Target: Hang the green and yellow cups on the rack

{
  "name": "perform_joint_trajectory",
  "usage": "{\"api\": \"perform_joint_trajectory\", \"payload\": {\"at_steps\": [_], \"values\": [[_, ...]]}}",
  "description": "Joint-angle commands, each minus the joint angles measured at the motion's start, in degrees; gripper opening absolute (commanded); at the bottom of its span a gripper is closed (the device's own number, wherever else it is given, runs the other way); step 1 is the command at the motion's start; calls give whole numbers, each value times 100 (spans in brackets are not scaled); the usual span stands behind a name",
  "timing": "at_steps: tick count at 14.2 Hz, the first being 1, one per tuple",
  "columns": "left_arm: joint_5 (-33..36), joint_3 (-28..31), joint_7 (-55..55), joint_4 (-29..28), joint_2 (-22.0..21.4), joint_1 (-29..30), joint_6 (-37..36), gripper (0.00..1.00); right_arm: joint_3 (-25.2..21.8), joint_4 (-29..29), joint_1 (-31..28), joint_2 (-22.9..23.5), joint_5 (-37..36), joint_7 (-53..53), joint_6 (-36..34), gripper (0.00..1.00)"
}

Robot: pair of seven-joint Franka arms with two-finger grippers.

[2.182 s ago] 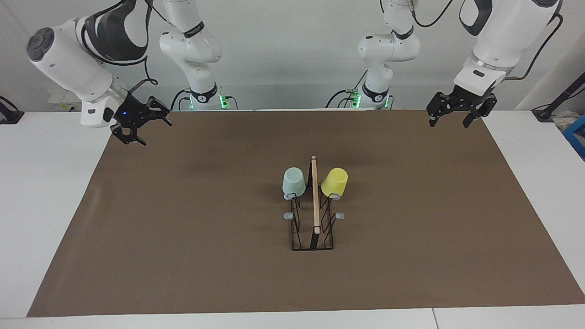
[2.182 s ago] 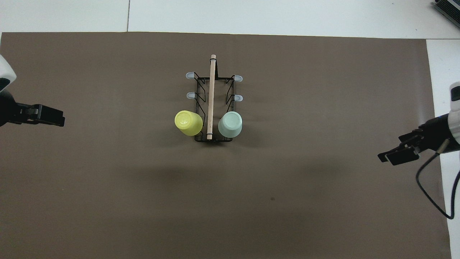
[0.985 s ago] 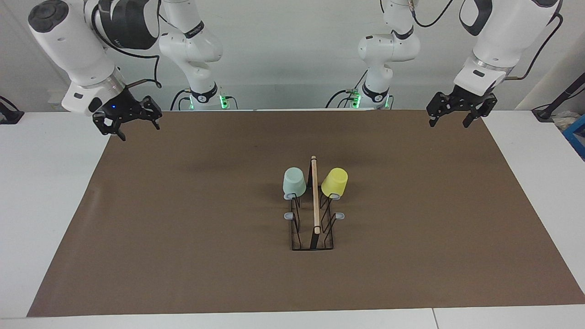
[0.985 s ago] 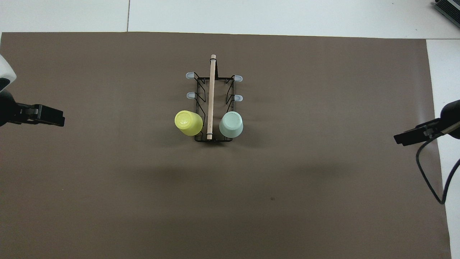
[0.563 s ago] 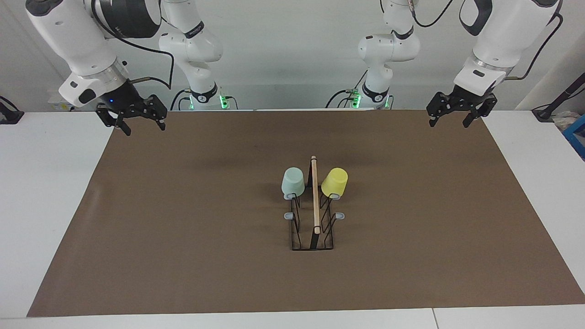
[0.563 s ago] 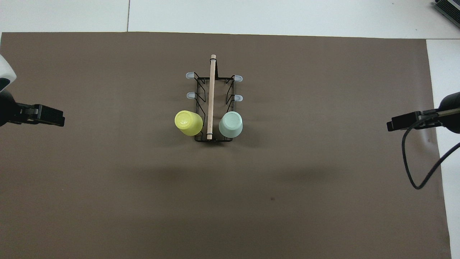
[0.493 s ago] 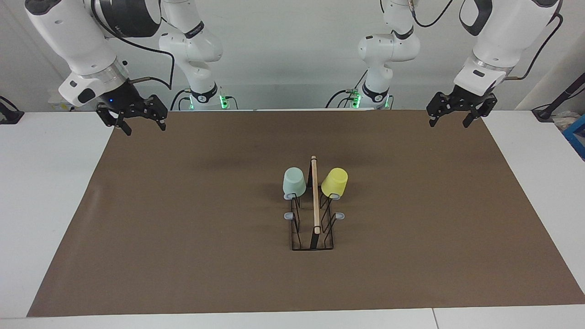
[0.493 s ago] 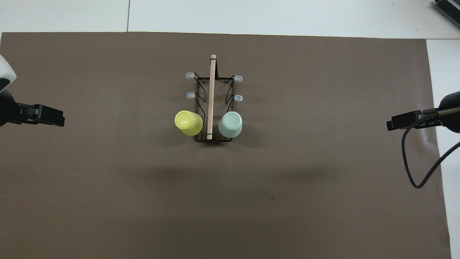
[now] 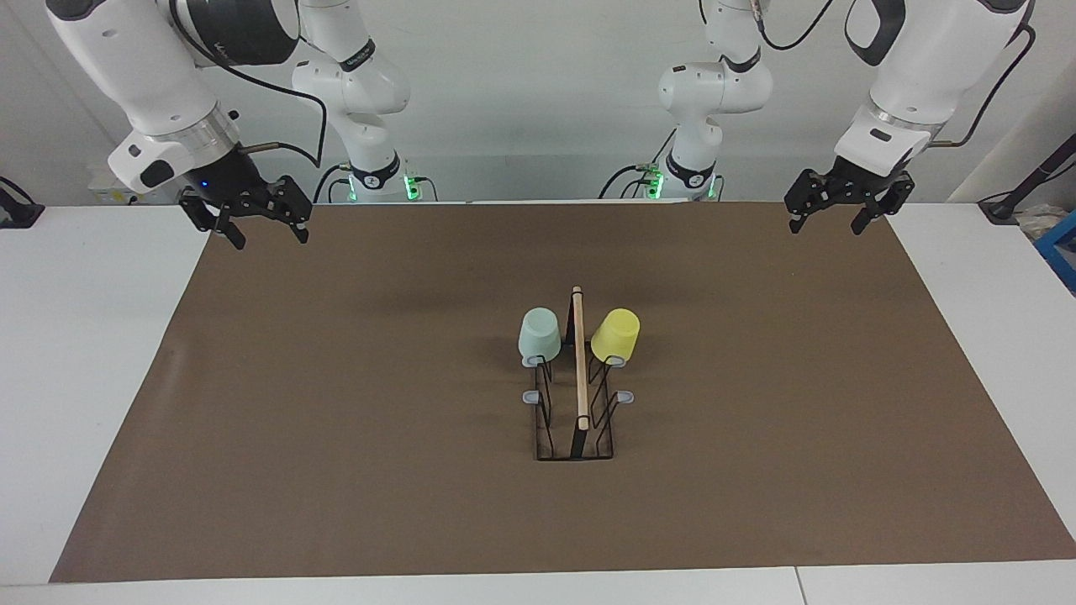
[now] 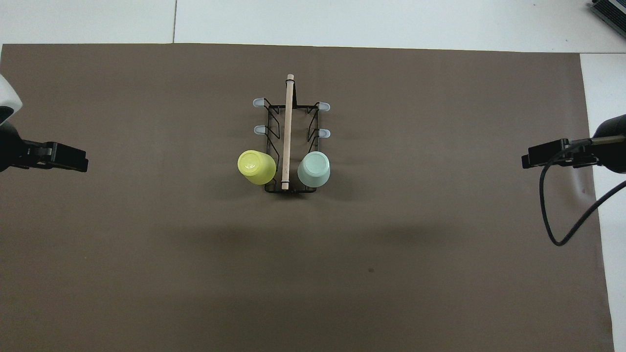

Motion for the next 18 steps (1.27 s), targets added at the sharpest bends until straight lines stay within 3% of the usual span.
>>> {"api": "perform_joint_trajectory", "payload": {"at_steps": [1,16,18], "values": [[60,-8,53,-50,-54,12,-10,100,28,499,-18,340,83,140,-256,100],[60,-8,53,-50,-54,12,-10,100,-393,509,624,350,-14,781,-292,100],[60,-8,53,-50,-54,12,-10,100,-725,509,956,350,12,781,-274,100]]}}
